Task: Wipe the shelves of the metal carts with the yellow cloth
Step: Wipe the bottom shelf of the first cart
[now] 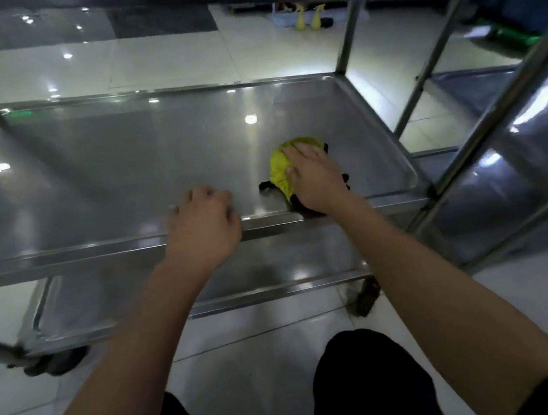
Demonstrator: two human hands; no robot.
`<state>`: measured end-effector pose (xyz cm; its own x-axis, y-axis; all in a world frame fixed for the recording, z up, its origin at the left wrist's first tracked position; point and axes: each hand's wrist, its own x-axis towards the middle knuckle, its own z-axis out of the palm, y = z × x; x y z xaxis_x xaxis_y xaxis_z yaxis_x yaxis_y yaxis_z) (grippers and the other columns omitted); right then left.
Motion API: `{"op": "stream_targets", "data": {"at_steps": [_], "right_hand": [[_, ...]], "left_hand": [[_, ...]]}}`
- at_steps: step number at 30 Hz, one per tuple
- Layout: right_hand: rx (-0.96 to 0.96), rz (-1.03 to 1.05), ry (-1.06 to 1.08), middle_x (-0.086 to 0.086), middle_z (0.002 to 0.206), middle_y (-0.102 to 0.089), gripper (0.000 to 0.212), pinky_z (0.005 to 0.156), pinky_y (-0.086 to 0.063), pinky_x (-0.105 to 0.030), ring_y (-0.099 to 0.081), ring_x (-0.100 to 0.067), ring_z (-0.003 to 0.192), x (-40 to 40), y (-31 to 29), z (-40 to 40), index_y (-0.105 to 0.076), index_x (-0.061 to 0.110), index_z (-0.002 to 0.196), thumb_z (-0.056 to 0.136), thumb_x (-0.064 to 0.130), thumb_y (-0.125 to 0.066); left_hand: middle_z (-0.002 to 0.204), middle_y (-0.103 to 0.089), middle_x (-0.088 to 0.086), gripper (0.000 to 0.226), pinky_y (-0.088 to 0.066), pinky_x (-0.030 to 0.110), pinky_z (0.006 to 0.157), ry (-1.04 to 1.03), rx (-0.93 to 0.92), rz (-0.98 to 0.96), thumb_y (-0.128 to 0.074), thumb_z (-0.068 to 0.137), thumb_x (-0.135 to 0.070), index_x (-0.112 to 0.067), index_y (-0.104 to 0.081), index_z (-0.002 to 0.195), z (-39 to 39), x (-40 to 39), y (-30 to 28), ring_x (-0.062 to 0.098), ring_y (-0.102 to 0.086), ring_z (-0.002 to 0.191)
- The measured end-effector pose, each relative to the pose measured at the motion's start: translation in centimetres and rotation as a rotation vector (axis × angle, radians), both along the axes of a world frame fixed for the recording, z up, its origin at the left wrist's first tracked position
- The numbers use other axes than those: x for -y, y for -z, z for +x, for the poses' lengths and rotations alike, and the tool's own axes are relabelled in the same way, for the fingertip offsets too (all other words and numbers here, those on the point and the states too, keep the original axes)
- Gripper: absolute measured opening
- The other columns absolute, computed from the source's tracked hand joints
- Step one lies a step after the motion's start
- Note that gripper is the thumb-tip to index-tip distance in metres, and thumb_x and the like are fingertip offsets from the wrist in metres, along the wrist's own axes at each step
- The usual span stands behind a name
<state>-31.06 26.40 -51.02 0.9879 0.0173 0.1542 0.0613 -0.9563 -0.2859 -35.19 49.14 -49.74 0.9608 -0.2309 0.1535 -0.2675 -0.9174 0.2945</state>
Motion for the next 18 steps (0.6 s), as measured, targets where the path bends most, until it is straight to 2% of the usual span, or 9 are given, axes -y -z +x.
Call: {"op": "stream_targets", "data": {"at_steps": [4, 7, 10, 13, 18], "right_hand": [[-0.026, -0.039, 0.161, -0.005, 0.156, -0.032, 0.046, 0.112, -0.032, -0.046, -0.031, -0.028, 0.140, 7.9, -0.1, -1.8, -0.035, 0.016, 0.149, 0.104, 0.025, -0.033], [-0.063, -0.057, 0.300, -0.007, 0.159, -0.027, 0.047, 0.114, -0.029, -0.046, -0.027, -0.030, 0.143, 13.1, -0.3, -2.8, -0.032, 0.016, 0.149, 0.103, 0.026, -0.031], [-0.059, -0.031, 0.365, -0.006, 0.156, -0.028, 0.045, 0.109, -0.032, -0.050, -0.028, -0.032, 0.141, 14.9, -0.4, -3.1, -0.035, 0.019, 0.146, 0.102, 0.027, -0.032], [-0.080, -0.065, 0.394, -0.006, 0.156, -0.026, 0.044, 0.111, -0.030, -0.052, -0.025, -0.032, 0.141, 14.3, 0.0, -2.9, -0.033, 0.023, 0.145, 0.101, 0.028, -0.033], [-0.064, -0.071, 0.387, -0.006, 0.156, -0.026, 0.042, 0.111, -0.026, -0.050, -0.025, -0.033, 0.140, 14.4, 0.3, -2.4, -0.034, 0.021, 0.144, 0.102, 0.026, -0.030]], "left_hand": [[0.134, -0.054, 0.004, 0.036, -0.038, 0.052, 0.105, 0.148, -0.040, -0.004, -0.051, 0.094, -0.038, -0.028, -0.060, 0.127, -0.4, 7.6, -0.2, 0.030, -0.047, 0.126], [0.131, -0.055, 0.000, 0.029, -0.033, 0.060, 0.107, 0.177, -0.057, 0.054, -0.050, 0.093, -0.044, -0.033, -0.063, 0.116, -0.5, 10.7, 0.1, 0.028, -0.046, 0.126], [0.128, -0.054, -0.004, 0.025, -0.031, 0.066, 0.106, 0.156, -0.101, 0.047, -0.050, 0.093, -0.048, -0.035, -0.065, 0.109, -0.5, 11.6, 0.4, 0.026, -0.046, 0.126], [0.125, -0.056, -0.006, 0.027, -0.036, 0.062, 0.103, 0.158, -0.082, 0.016, -0.051, 0.093, -0.050, -0.036, -0.066, 0.110, -0.5, 11.6, 0.4, 0.026, -0.048, 0.123], [0.118, -0.061, -0.007, 0.027, -0.043, 0.045, 0.092, 0.152, -0.015, -0.035, -0.052, 0.093, -0.047, -0.033, -0.067, 0.111, 0.1, 9.7, 0.2, 0.025, -0.054, 0.114]]}}
